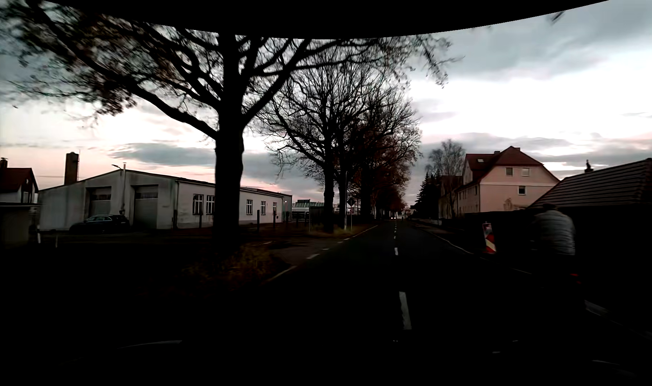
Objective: Follow the waypoints while adhering to traffic rules and regulations
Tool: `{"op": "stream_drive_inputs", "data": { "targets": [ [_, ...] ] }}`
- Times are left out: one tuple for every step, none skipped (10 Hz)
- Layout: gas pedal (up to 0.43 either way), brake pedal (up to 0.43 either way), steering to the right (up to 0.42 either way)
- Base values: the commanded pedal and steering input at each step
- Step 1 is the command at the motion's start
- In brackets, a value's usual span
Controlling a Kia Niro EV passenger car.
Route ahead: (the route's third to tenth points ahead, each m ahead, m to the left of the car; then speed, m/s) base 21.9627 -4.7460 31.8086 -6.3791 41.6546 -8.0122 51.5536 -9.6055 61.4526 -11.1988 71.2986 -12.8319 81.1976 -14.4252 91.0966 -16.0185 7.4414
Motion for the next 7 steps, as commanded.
{"op": "stream_drive_inputs", "data": {
  "targets": [
    [0.209,0.000,0.014],
    [0.209,0.000,0.022],
    [0.209,0.000,0.025],
    [0.209,0.000,0.028],
    [0.209,0.000,0.033],
    [0.209,0.000,0.039],
    [0.209,0.000,0.047]
  ]
}}
